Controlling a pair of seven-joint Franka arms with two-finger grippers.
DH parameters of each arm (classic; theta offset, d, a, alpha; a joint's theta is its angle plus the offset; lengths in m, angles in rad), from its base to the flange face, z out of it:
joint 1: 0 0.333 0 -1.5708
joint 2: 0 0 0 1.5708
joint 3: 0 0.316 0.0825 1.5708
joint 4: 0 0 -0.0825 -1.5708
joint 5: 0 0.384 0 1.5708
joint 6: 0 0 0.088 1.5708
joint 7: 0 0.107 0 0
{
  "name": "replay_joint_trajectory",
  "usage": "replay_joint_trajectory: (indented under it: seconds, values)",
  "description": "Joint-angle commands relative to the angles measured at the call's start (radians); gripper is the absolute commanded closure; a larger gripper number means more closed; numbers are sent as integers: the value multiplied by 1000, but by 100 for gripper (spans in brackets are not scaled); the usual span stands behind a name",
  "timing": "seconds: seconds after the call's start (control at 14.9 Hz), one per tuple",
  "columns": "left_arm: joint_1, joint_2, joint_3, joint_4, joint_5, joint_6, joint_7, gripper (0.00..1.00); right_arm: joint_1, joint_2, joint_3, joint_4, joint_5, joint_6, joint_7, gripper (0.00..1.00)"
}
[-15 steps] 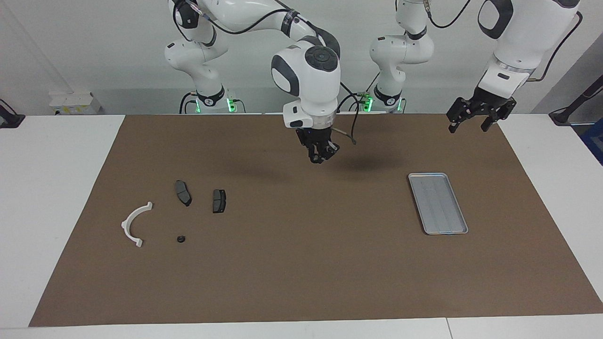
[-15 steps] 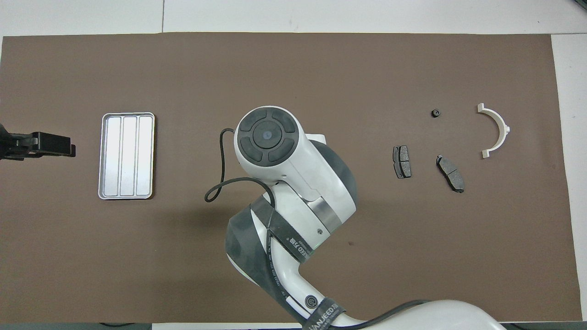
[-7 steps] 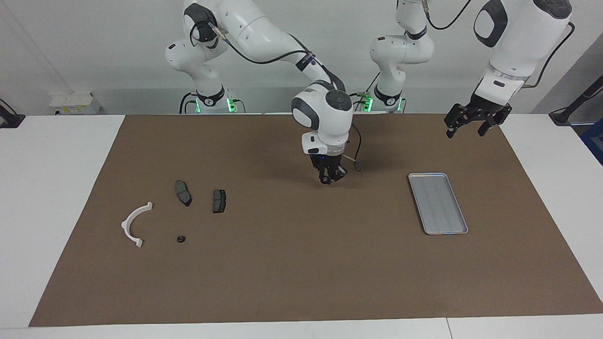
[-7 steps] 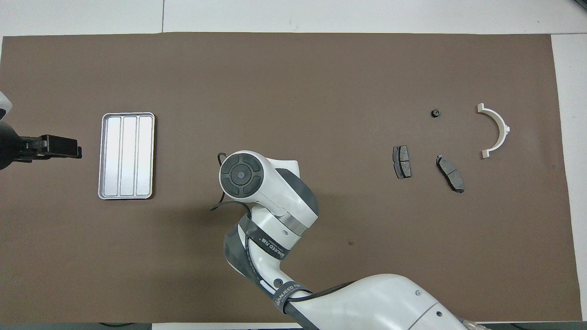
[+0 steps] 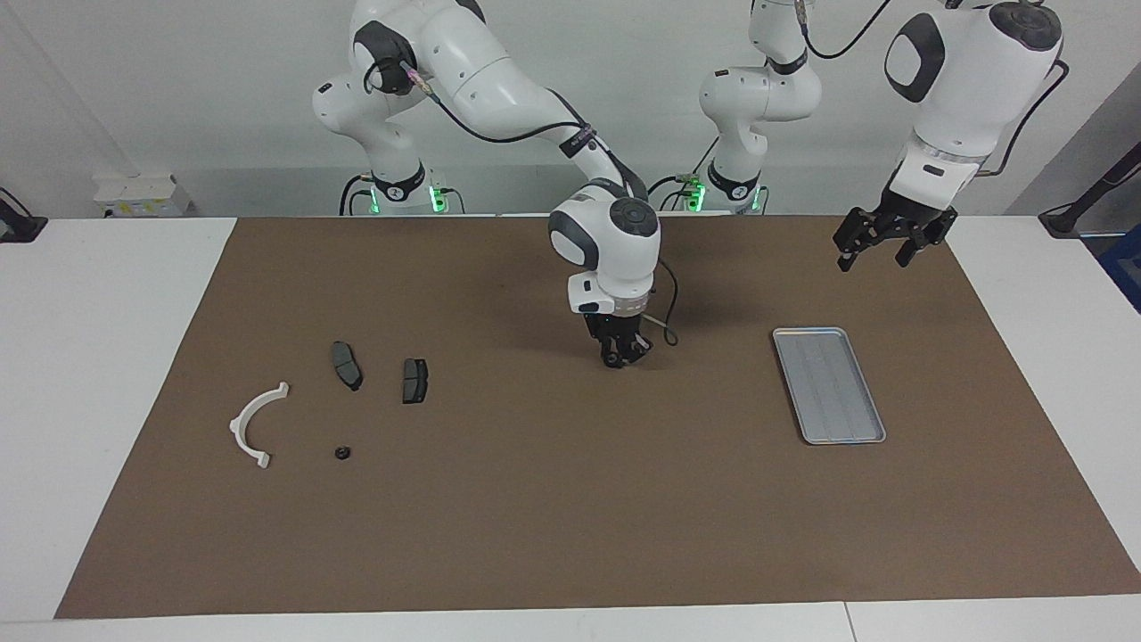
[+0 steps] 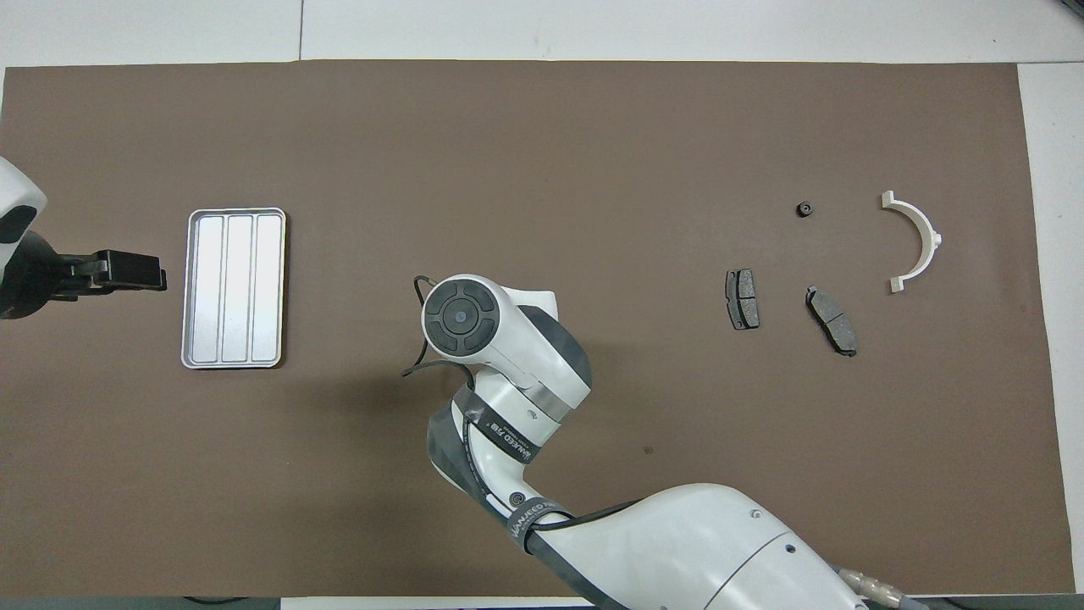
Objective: Pick bearing gear from pile to tray
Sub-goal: 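Carry the black gear mid-table and release it with the right gripper, then grasp the gear with the left gripper while the right gripper reaches another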
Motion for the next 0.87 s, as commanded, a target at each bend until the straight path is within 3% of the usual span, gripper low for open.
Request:
replay_joint_trajectory:
  seconds: [0.0, 0.13, 0.27, 0.47, 0.6, 0.81]
  values:
    - [-16, -35, 2, -39, -8, 30, -90, 0, -16, -21, 1, -17, -18, 5, 20, 0]
    - [-39, -34, -4, -38, 1, 24, -95, 0, -23, -28, -6, 47, -15, -104, 14, 0]
    - [-42, -34, -15, -38, 3, 15, -98, 0, -109, -47, 7, 130, -5, -229, -20, 0]
    - [-94, -15, -81, -36, 6, 39, -281, 0, -225, -144, 7, 150, 66, -351, -298, 0]
    - [-201, 69, -115, -4, 72, 74, -476, 0, -333, -169, 7, 152, 77, -421, -463, 0]
    - [-351, 219, -116, 53, 115, 145, -711, 1, -486, -172, 3, 124, 75, -414, -717, 0]
